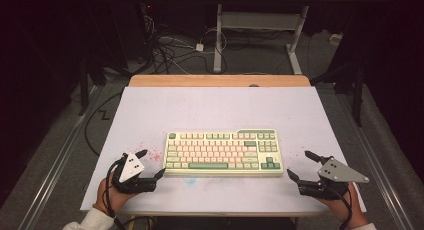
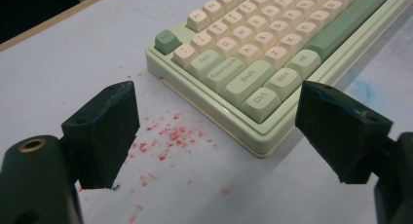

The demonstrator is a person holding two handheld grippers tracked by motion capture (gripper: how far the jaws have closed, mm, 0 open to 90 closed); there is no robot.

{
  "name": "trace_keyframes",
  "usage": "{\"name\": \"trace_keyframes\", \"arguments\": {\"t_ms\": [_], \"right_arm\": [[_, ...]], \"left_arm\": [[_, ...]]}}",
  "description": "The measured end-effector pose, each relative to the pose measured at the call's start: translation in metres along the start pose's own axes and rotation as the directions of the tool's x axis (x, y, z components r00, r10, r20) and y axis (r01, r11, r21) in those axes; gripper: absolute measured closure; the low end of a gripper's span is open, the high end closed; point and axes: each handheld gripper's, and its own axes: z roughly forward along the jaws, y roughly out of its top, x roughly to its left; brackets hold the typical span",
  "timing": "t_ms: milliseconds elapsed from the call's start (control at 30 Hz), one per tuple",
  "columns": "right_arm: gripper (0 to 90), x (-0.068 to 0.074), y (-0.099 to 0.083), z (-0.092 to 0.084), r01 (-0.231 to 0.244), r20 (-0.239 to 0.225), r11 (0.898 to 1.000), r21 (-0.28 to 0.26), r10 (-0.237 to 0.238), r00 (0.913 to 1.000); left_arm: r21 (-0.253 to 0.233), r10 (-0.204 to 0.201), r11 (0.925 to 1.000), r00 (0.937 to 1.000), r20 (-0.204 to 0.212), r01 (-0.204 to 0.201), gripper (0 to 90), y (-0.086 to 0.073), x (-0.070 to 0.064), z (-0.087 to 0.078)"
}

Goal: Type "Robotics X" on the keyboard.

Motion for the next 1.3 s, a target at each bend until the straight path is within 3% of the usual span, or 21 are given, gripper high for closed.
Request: {"name": "trace_keyframes", "arguments": {"t_ms": [300,367,533,600,633,733,900,933,967,1033,1133,1300], "right_arm": [[20.7,0.002,-0.001,-0.004,0.001,0.015,1.0,0.004,-0.001,0.9999],[22.5,0.002,-0.001,-0.004,0.002,0.017,1.0,0.002,-0.002,0.9999],[39.7,0.005,0.003,-0.008,0.03,0.021,0.999,-0.033,-0.03,0.9993],[41.2,0.006,0.004,-0.008,0.032,0.021,0.999,-0.037,-0.031,0.9993],[48.0,0.007,0.006,-0.006,0.035,0.013,0.999,-0.034,-0.035,0.9993],[54.8,0.008,0.008,-0.004,0.03,-0.017,0.999,-0.026,-0.03,0.9994],[74.1,0.01,0.012,-0.002,0.028,-0.032,0.999,-0.02,-0.028,0.9991],[74.1,0.01,0.012,-0.002,0.028,-0.032,0.999,-0.02,-0.028,0.9991],[82.2,0.011,0.012,0.0,0.032,-0.039,0.999,-0.006,-0.032,0.9987],[89.4,0.012,0.013,0.003,0.035,-0.041,0.999,0.015,-0.034,0.9986],[90.0,0.014,0.018,0.009,0.054,-0.055,0.998,0.033,-0.052,0.9971],[90.0,0.021,0.031,0.02,0.074,-0.091,0.997,0.038,-0.07,0.9933]], "left_arm": [[-0.009,-0.001,1.0,0.9999,-0.01,0.001,16.8,0.003,-0.003,-0.001],[-0.013,-0.006,0.9999,0.9999,-0.011,0.006,22.6,0.003,-0.002,-0.001],[-0.025,-0.015,0.9996,0.9999,-0.008,0.015,42.6,0.006,-0.001,-0.004],[-0.034,-0.021,0.9992,0.9998,-0.006,0.021,43.6,0.007,0.0,-0.006],[-0.041,-0.023,0.9989,0.9997,-0.008,0.022,52.3,0.008,0.001,-0.008],[-0.035,-0.016,0.9993,0.9998,-0.013,0.016,60.0,0.011,0.001,-0.007],[-0.027,-0.022,0.9994,0.9996,0.016,0.023,73.8,0.013,0.003,-0.007],[-0.025,-0.022,0.9994,0.9996,0.02,0.022,73.8,0.014,0.003,-0.007],[-0.015,-0.017,0.9997,0.9997,0.02,0.018,77.4,0.014,0.002,-0.007],[-0.003,-0.013,0.9999,0.9997,0.023,0.013,80.1,0.016,0.002,-0.005],[0.001,-0.01,1.0,0.9993,0.036,0.01,87.2,0.02,0.003,-0.003],[0.013,-0.01,0.9999,0.9985,0.054,0.009,88.0,0.028,0.002,0.004]]}}
